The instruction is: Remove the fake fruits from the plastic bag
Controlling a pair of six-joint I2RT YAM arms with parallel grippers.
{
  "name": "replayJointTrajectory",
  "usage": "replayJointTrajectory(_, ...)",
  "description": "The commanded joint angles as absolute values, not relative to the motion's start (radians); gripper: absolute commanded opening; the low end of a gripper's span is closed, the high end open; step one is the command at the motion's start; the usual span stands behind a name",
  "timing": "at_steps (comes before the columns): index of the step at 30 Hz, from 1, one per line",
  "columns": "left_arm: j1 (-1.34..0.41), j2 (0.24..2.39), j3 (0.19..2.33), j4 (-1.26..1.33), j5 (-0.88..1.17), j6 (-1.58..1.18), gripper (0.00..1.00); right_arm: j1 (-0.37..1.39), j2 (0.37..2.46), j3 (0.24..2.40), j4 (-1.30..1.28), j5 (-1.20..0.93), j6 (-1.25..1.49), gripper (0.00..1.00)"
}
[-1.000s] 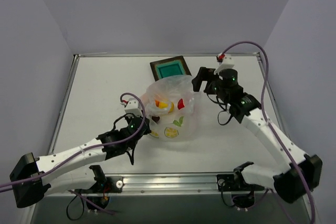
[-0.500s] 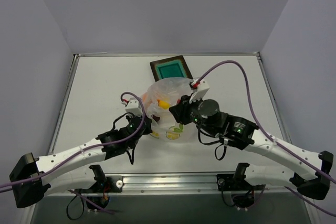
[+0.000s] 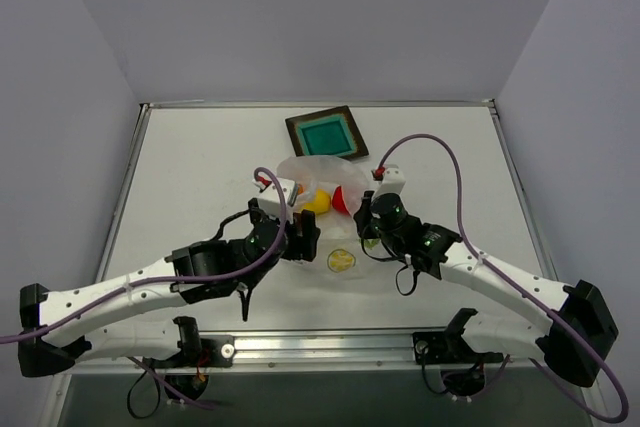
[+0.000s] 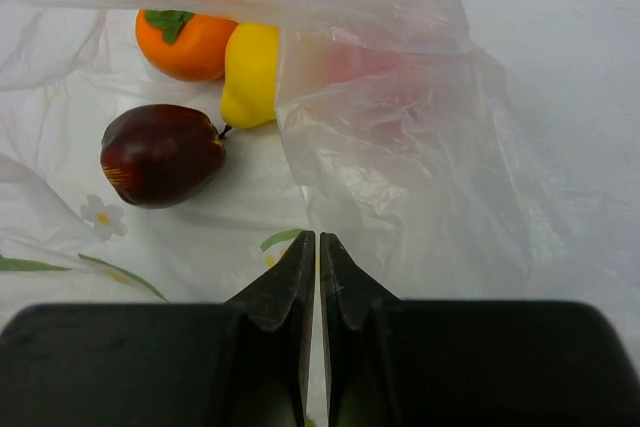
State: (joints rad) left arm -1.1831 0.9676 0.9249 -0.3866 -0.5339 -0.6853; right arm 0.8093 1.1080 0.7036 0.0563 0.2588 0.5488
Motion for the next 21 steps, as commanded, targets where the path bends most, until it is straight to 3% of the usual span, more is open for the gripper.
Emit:
replayJointTrajectory(1, -1.221, 1.035, 1.080, -0.514, -0.638, -0.554, 0.71, 0.808, 1.121, 0.680, 0.161, 0.212, 0.526, 0.02)
replayJointTrajectory(5, -1.218, 1.170, 1.230, -0.545, -0.644, -0.483, 0.79, 0.798, 1.120, 0.658, 0.179, 0.203, 0.525, 0.02)
replayJointTrajectory(11, -1.171, 1.331, 1.339, -0.549, -0.523, -0.417, 0.71, 0.784, 1.106, 0.640, 0.201, 0.201, 0.518, 0.02)
replayJointTrajectory(15, -0.863, 1.393, 1.345, -0.465, -0.371, -0.405, 0.62, 0.773, 1.132, 0.634, 0.236, 0.172, 0.515, 0.02)
replayJointTrajectory(18, -0.725, 1.477, 1.373, -0.465, -0.390, -0.417, 0.55, 0.770, 1.150, 0.627, 0.248, 0.170, 0.520, 0.02)
replayJointTrajectory(21, -0.657, 1.532, 1.344, -0.393, -0.399, -0.434, 0.54, 0.761, 1.166, 0.621, 0.258, 0.178, 0.515, 0.02)
